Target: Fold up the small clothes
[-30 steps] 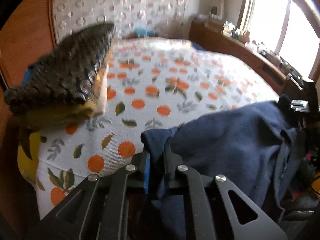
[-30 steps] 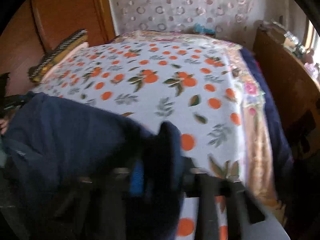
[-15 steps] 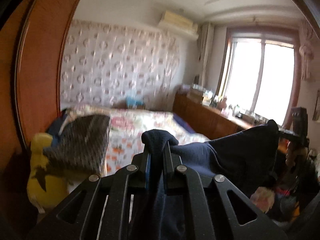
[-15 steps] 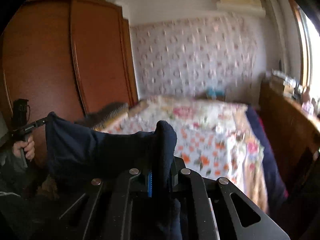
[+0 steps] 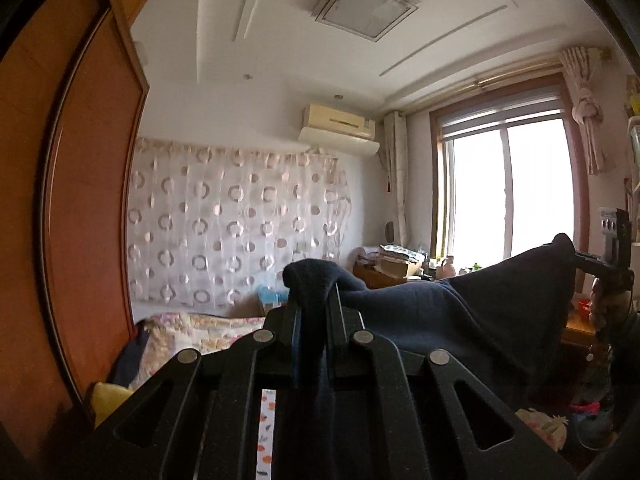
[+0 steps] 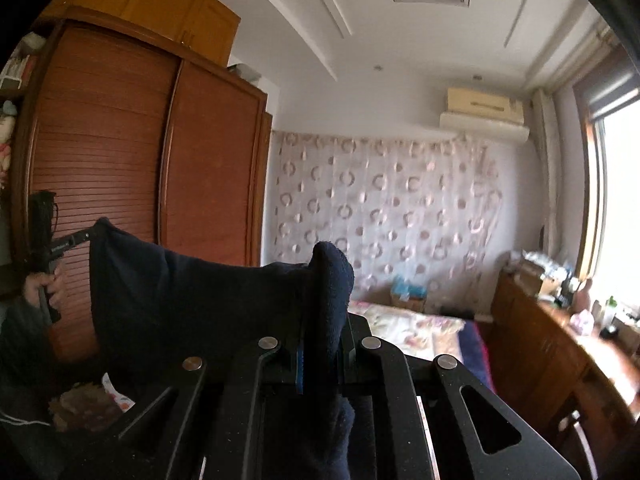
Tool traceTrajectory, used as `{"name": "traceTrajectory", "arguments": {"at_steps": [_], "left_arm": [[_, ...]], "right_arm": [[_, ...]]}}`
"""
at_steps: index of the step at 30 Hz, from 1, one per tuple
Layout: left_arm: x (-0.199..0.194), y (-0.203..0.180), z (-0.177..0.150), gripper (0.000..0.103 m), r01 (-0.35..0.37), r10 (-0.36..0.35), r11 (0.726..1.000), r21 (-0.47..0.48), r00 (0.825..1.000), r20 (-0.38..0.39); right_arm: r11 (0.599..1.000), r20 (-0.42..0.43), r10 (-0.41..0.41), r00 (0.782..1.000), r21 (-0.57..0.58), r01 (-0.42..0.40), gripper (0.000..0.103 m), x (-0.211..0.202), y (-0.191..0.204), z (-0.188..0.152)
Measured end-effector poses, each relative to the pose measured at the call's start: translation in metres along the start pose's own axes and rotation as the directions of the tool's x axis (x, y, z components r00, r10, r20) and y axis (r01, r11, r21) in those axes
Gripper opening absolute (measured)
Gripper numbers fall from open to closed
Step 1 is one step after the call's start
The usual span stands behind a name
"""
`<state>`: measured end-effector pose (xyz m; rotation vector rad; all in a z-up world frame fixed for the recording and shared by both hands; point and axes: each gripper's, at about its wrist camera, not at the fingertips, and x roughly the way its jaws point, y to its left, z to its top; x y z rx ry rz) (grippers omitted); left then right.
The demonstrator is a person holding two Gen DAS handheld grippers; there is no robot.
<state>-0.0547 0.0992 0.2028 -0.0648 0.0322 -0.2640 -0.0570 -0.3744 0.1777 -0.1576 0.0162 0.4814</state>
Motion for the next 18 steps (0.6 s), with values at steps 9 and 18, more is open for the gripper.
{"name": "traceTrajectory", "arguments": {"at_steps": [9, 18], "left_arm": [[0.039, 0.011, -0.009, 0.01, -0.02, 0.02, 1.0, 0.008, 0.999, -0.039], [0.177, 0.024, -0.081, 0.01, -0.069, 0.078, 0.997, 0.044, 0.968, -0.241]], "right_arm": [[0.999, -0.065, -0.053, 0.996, 0.004, 0.053, 0.01, 0.007, 0.009, -0.023], [0.993, -0.313, -0.091, 0.945, 0.044, 0.111, 0.01, 0.132, -0.026, -0.062]]}}
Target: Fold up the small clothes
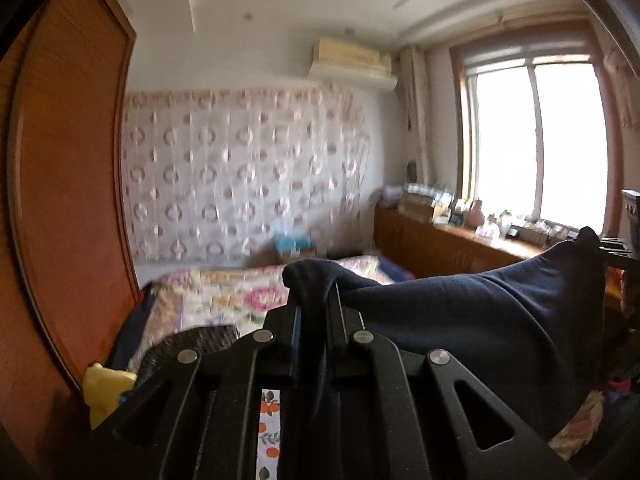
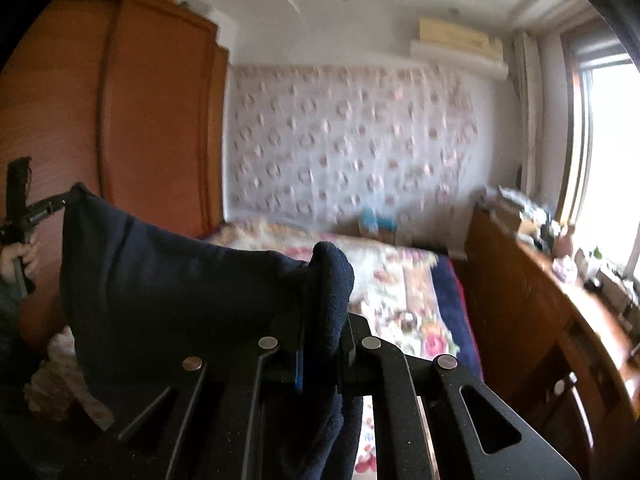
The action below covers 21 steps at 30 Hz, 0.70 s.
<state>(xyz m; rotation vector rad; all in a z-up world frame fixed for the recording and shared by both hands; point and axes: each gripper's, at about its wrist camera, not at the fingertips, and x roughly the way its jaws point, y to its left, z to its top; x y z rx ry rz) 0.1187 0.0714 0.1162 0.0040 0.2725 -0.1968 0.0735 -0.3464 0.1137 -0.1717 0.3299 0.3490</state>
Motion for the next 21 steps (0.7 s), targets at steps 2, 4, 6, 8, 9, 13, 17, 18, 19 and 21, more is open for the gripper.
{"name": "traceTrajectory", "arguments": {"at_steps": [2, 4, 6, 8, 9, 13, 17, 18, 19, 21], "left_arm": [[0.033, 0.0, -0.009, 0.01, -0.015, 0.016, 1.0, 0.005, 0.998, -0.054], [0.069, 0.002, -0.021, 0.01, -0.023, 0.025, 1.0, 0.013, 0.993, -0.112], [0.095, 0.001, -0.029, 0.01, -0.03, 0.032, 0.999, 0.018, 0.987, -0.157], [0.113, -0.002, -0.038, 0.01, -0.045, 0.05, 0.999, 0.031, 0.98, -0.192], [0.12, -0.004, -0.043, 0.01, -0.052, 0.058, 0.998, 0.035, 0.977, -0.207], [0.136, -0.003, -0.055, 0.01, -0.071, 0.075, 0.997, 0.023, 0.965, -0.252], [0.146, -0.002, -0.062, 0.015, -0.019, 0.019, 1.0, 0.004, 0.945, -0.327], [0.145, -0.002, -0.063, 0.02, 0.006, -0.011, 1.0, -0.015, 0.936, -0.353], [0.145, -0.001, -0.064, 0.036, 0.006, -0.012, 1.0, -0.018, 0.934, -0.357], [0.134, -0.002, -0.065, 0.047, 0.002, -0.004, 1.0, -0.006, 0.942, -0.337]], "right_arm": [[1.0, -0.067, -0.019, 0.998, 0.016, 0.02, 0.01, 0.039, -0.005, -0.005], [0.999, -0.123, -0.027, 0.992, 0.022, 0.03, 0.01, 0.071, -0.007, -0.007], [0.999, -0.178, -0.044, 0.983, 0.017, 0.048, 0.01, 0.102, -0.005, -0.008], [0.998, -0.203, -0.061, 0.977, 0.004, 0.063, 0.01, 0.125, 0.0, -0.001], [0.998, -0.212, -0.067, 0.975, 0.008, 0.07, 0.01, 0.134, 0.002, 0.002], [0.995, -0.231, -0.076, 0.97, 0.041, 0.087, 0.01, 0.15, 0.002, 0.013], [0.991, -0.287, -0.053, 0.956, 0.103, 0.086, 0.011, 0.157, -0.002, 0.014], [0.991, -0.301, -0.06, 0.952, 0.098, 0.094, 0.018, 0.165, -0.003, 0.01], [0.991, -0.307, -0.069, 0.949, 0.092, 0.101, 0.025, 0.166, -0.003, 0.011], [0.99, -0.308, -0.082, 0.948, 0.088, 0.114, 0.042, 0.167, -0.009, 0.009]]}}
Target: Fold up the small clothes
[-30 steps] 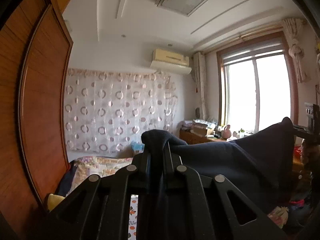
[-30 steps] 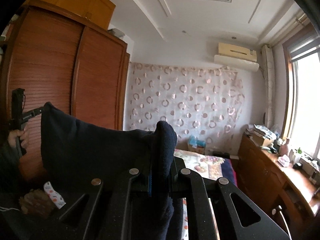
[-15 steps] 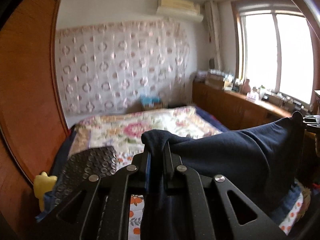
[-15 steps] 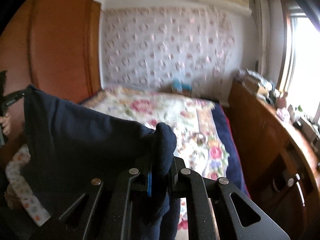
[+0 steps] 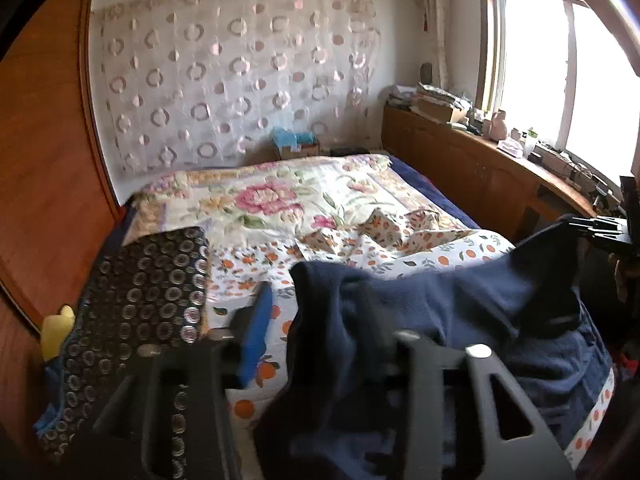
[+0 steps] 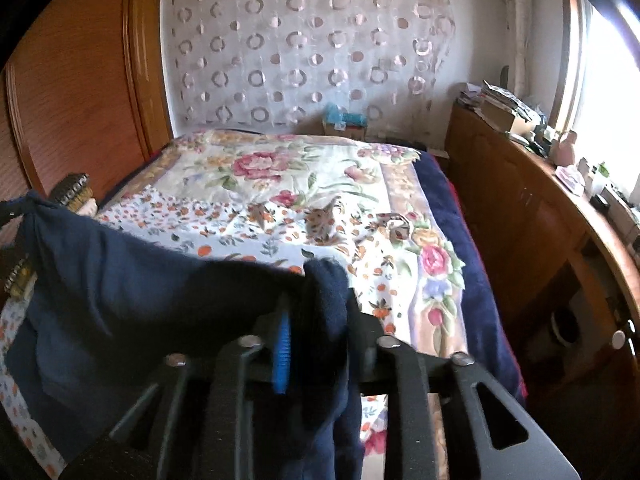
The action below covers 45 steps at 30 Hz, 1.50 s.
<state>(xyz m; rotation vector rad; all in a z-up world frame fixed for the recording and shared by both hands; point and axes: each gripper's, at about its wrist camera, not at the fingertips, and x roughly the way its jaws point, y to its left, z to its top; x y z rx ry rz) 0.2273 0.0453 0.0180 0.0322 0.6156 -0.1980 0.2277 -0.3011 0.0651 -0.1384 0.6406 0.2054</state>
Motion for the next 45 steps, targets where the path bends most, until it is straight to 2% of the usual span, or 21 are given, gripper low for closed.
{"name": "traceTrajectory", "arguments": {"at_steps": [1, 2, 3, 10, 15, 21, 28, 31, 38, 45], "left_arm": [[-0.003, 0.0, -0.002, 0.055, 0.009, -0.009, 1.0, -0.003, 1.0, 0.0], [-0.007, 0.001, -0.006, 0.064, 0.022, -0.022, 1.0, -0.013, 1.0, -0.007], [-0.009, 0.001, -0.008, 0.066, 0.03, -0.03, 0.999, -0.021, 0.999, -0.013], [-0.027, -0.005, -0.05, 0.069, 0.02, -0.02, 1.0, -0.011, 0.999, -0.047], [-0.032, -0.003, -0.089, 0.069, 0.028, -0.033, 0.998, -0.047, 0.995, -0.098], [-0.03, -0.005, -0.125, 0.069, 0.0, -0.007, 0.999, -0.043, 0.989, -0.15], [-0.023, -0.005, -0.136, 0.069, -0.005, -0.006, 0.998, -0.062, 0.984, -0.176], [-0.017, -0.009, -0.137, 0.069, -0.004, -0.007, 0.998, -0.06, 0.983, -0.185], [0.003, -0.01, -0.137, 0.069, -0.019, 0.003, 0.998, -0.066, 0.972, -0.233], [0.004, -0.011, -0.128, 0.069, 0.007, -0.025, 0.997, -0.079, 0.974, -0.224]], "right_arm": [[1.0, -0.001, -0.003, 1.0, 0.005, 0.003, 0.059, 0.0, -0.004, -0.002], [1.0, -0.002, -0.007, 1.0, 0.01, 0.007, 0.065, -0.002, -0.005, -0.003], [1.0, -0.001, -0.006, 1.0, 0.016, 0.006, 0.068, -0.006, -0.006, -0.008], [0.999, -0.018, 0.012, 1.0, 0.044, -0.011, 0.068, -0.022, -0.002, -0.055], [0.994, -0.064, 0.061, 0.996, 0.09, -0.055, 0.068, -0.034, -0.001, -0.093], [0.994, -0.118, 0.05, 0.992, 0.102, -0.038, 0.068, -0.042, -0.004, -0.114], [0.994, -0.134, 0.045, 0.99, 0.104, -0.031, 0.068, -0.042, 0.001, -0.119], [0.997, -0.111, 0.015, 0.994, 0.077, -0.007, 0.068, -0.04, 0.006, -0.118], [0.996, -0.104, 0.014, 0.995, 0.084, -0.005, 0.068, -0.045, 0.0, -0.119], [0.995, -0.099, 0.016, 0.995, 0.095, -0.006, 0.068, -0.048, 0.0, -0.133]]}}
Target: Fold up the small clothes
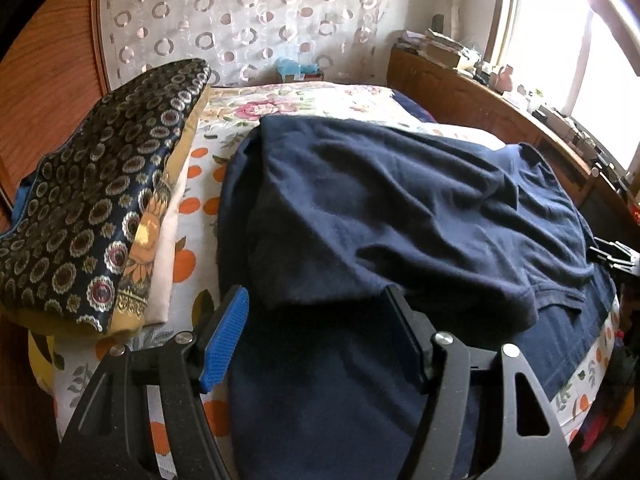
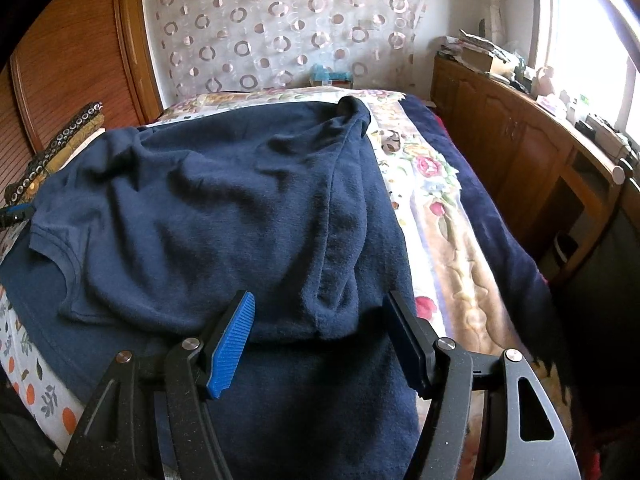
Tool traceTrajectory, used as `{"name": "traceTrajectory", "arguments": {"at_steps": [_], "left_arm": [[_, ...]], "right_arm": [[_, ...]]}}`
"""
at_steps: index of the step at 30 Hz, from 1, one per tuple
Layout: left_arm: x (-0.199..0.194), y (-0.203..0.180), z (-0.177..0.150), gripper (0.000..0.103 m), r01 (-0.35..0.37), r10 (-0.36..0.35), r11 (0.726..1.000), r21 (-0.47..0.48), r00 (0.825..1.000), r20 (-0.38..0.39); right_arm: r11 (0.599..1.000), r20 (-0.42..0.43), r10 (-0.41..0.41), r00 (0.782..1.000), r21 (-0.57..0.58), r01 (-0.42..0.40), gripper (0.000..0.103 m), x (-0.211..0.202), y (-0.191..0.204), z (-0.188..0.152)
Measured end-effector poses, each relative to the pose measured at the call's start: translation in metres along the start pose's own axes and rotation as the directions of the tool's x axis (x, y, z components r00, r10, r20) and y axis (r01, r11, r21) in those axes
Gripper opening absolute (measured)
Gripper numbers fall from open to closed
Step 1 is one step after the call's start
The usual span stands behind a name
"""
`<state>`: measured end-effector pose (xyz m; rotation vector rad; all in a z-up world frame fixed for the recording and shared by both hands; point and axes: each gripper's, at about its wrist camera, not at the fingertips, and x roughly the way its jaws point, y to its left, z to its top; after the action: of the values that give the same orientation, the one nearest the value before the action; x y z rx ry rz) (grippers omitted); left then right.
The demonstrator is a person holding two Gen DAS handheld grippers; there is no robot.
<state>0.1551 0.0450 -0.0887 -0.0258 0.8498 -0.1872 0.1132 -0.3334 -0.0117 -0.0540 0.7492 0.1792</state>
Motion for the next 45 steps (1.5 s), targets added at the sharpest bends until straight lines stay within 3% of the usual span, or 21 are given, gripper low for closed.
{"name": "traceTrajectory", "arguments": {"at_steps": [4, 7, 8, 9, 10, 12, 15, 16, 19, 20, 28, 36, 45], "left_arm": [[0.002, -0.001, 0.006, 0.069, -0.003, 0.003, 1.0, -0.001, 1.0, 0.0], [0.009, 0.001, 0.009, 0.069, -0.023, 0.022, 1.0, -0.005, 1.0, -0.021], [0.011, 0.002, 0.01, 0.069, -0.026, 0.026, 1.0, -0.005, 0.999, -0.028], [0.014, 0.003, 0.01, 0.068, -0.031, 0.031, 1.0, -0.005, 0.999, -0.034], [0.015, 0.003, 0.01, 0.061, -0.031, 0.031, 0.999, -0.006, 0.999, -0.038], [0.017, 0.003, 0.009, 0.053, -0.03, 0.03, 1.0, 0.0, 0.998, -0.047], [0.019, 0.003, 0.008, 0.043, -0.033, 0.034, 0.999, 0.012, 0.998, -0.055], [0.019, 0.003, 0.007, 0.035, -0.031, 0.032, 0.999, 0.015, 0.998, -0.056], [0.017, 0.001, 0.005, 0.011, -0.038, 0.039, 0.999, 0.029, 0.998, -0.049], [0.014, 0.0, 0.005, 0.01, -0.034, 0.035, 0.999, 0.035, 0.999, -0.038], [-0.048, 0.001, 0.002, 0.008, 0.022, -0.023, 1.0, 0.012, 0.994, 0.103], [-0.087, -0.002, -0.016, 0.008, 0.056, -0.058, 0.998, 0.013, 0.988, 0.147], [-0.067, -0.006, -0.046, 0.008, 0.037, -0.038, 0.999, 0.006, 0.997, 0.064]], "right_arm": [[1.0, 0.0, -0.001, 1.0, 0.0, 0.001, 0.068, 0.005, 0.005, 0.0], [0.999, 0.004, -0.046, 0.999, -0.005, 0.046, 0.066, 0.004, 0.009, 0.0], [1.0, 0.001, -0.028, 1.0, -0.006, 0.028, 0.061, 0.003, 0.01, 0.0], [1.0, -0.001, -0.023, 1.0, -0.013, 0.023, 0.048, 0.003, 0.012, 0.001], [0.999, -0.002, -0.026, 1.0, -0.02, 0.026, 0.034, 0.002, 0.012, 0.002], [0.998, -0.005, -0.034, 0.999, -0.045, 0.034, 0.02, 0.002, 0.015, 0.003], [0.998, -0.009, -0.012, 1.0, -0.067, 0.011, 0.011, 0.001, 0.015, 0.004], [0.998, -0.007, -0.006, 1.0, -0.068, 0.005, 0.009, 0.001, 0.014, 0.004], [0.998, 0.024, 0.009, 1.0, -0.068, -0.008, 0.008, -0.006, 0.013, 0.004], [0.998, 0.043, 0.012, 0.999, -0.063, -0.01, 0.008, -0.011, 0.011, 0.005], [1.0, 0.186, 0.009, 0.983, -0.021, -0.005, 0.007, -0.052, 0.001, 0.02], [1.0, 0.257, 0.019, 0.966, -0.01, -0.017, 0.007, -0.097, -0.003, 0.012], [0.999, 0.139, 0.001, 0.99, -0.034, 0.003, 0.007, -0.071, 0.005, -0.02]]}}
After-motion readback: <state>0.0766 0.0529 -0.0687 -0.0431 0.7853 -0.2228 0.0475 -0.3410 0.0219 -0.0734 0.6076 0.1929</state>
